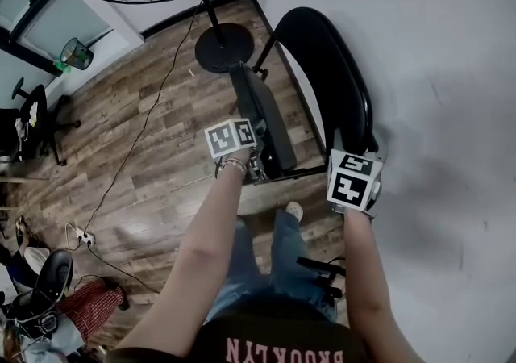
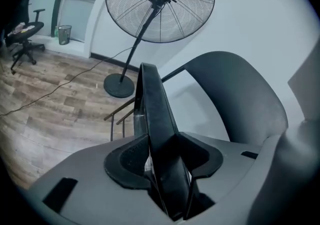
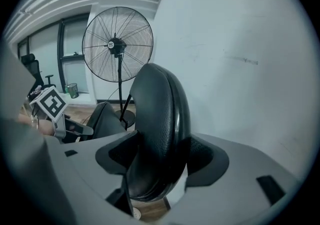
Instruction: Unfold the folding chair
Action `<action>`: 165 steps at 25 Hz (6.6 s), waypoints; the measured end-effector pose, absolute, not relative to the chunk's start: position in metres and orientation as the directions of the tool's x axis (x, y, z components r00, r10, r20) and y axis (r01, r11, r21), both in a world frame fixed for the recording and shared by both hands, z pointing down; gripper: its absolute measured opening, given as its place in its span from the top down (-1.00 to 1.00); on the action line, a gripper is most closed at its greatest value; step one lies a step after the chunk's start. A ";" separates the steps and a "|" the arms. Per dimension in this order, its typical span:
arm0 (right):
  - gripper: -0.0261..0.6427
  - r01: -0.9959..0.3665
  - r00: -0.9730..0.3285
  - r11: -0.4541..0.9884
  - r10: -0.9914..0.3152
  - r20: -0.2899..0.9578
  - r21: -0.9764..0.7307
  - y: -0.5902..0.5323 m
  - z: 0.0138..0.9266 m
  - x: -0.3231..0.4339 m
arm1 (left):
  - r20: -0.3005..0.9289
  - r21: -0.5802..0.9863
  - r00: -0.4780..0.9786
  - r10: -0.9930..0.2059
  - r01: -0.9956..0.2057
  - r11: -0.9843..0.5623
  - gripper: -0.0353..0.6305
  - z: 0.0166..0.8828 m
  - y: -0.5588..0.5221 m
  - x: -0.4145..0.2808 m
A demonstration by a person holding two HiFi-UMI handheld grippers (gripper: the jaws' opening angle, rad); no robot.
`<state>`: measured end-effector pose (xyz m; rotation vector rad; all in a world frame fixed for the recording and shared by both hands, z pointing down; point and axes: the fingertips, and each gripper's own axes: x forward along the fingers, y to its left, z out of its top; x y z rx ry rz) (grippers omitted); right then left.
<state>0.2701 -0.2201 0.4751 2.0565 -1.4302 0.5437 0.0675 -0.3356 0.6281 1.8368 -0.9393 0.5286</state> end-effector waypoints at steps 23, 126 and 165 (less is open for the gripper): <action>-0.02 -0.896 0.445 -0.317 -0.653 0.614 0.312 -0.224 0.492 0.211 | 0.681 0.637 0.661 -0.315 -0.747 -0.190 0.35 0.670 -0.337 -0.068; -0.16 -0.961 0.265 -0.217 -0.567 0.780 0.169 -0.200 0.579 0.078 | 0.876 0.259 0.316 -0.365 -0.946 -0.196 0.90 0.718 -0.265 -0.325; -0.14 -0.998 -0.035 0.059 -0.774 0.633 0.017 -0.163 0.398 0.074 | 0.674 0.174 0.296 -0.677 -0.954 -0.243 0.90 0.487 -0.218 -0.272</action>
